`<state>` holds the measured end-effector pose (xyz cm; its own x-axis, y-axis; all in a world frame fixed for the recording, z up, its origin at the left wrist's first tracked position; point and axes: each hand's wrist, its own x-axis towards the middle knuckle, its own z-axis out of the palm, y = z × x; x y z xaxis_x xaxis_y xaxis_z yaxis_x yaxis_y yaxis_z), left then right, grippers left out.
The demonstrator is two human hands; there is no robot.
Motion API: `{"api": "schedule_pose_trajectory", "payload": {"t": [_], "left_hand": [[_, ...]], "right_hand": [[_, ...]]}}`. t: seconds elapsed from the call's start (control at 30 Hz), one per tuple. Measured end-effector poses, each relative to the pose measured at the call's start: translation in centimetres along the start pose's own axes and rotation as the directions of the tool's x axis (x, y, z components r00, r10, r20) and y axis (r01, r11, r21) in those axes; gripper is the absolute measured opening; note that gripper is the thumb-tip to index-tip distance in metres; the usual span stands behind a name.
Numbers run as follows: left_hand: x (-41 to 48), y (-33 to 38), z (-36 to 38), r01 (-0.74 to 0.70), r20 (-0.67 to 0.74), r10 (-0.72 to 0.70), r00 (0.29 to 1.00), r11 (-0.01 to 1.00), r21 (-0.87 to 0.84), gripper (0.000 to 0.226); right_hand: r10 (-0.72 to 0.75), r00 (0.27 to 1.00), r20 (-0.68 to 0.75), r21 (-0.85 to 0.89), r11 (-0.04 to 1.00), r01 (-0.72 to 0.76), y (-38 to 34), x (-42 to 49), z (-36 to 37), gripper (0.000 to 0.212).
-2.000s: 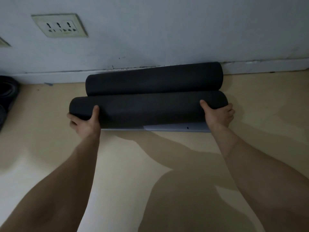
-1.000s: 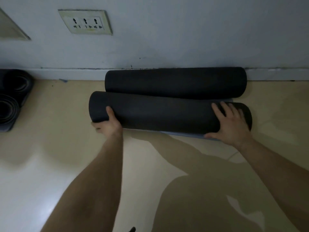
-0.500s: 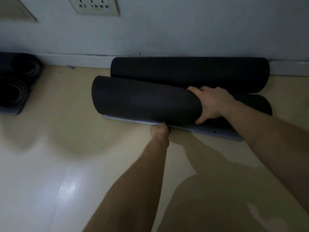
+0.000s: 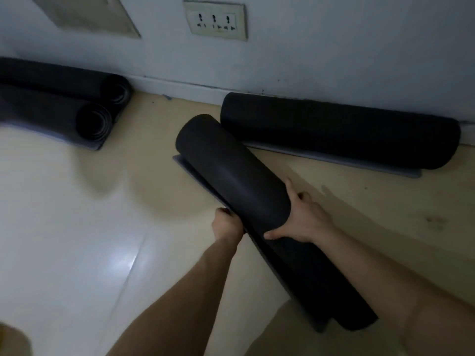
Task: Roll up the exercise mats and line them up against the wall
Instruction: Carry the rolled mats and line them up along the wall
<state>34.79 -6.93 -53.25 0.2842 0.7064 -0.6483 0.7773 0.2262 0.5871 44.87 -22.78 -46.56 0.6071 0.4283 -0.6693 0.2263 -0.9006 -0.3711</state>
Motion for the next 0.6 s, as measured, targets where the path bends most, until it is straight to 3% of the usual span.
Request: {"api": "schedule_pose_trajectory", "payload": {"t": [0.2,0.3,0.37,0.47,0.53,0.6], "left_hand": [[-0.6,-1.5,-7.2,-0.073,-0.064,0.087,0.994,0.979,0.192,0.011],[-1.1,-2.4,-8.8,-0.051,-0.073,0.059,0.996,0.993,0.109,0.012],[-1.5,-2.9,-9.2,-0.009,-0.027,0.008,1.0,0.998,-0.069,0.027],[-3.2,-3.2,-8.2,0.097,0.168,-0.063,0.984,0.975,-0.202,0.084],[-4.0,-2.8,-6.9,0.097,0.195,-0.052,0.979,0.969,-0.226,0.106],[-3.7,-2.2,-6.1,0.079,0.169,-0.043,0.985,0.974,-0.212,0.107]], "right_hand": [[-0.058,0.987,-0.147,-0.047,0.998,0.051,-4.5,-1.5,6.3,0.142],[-0.094,0.986,-0.139,-0.093,0.992,0.081,-5.3,-1.2,6.9,0.139],[-0.069,0.992,-0.105,-0.099,0.993,0.058,-6.0,-0.9,7.6,0.14],[-0.046,0.997,0.06,-0.07,0.996,0.051,-6.2,0.0,7.3,0.139],[-0.099,0.988,0.119,0.101,0.991,0.087,-5.0,1.6,5.8,0.128],[-0.126,0.986,0.107,0.275,0.957,0.092,-3.0,3.0,4.7,0.124]]}}
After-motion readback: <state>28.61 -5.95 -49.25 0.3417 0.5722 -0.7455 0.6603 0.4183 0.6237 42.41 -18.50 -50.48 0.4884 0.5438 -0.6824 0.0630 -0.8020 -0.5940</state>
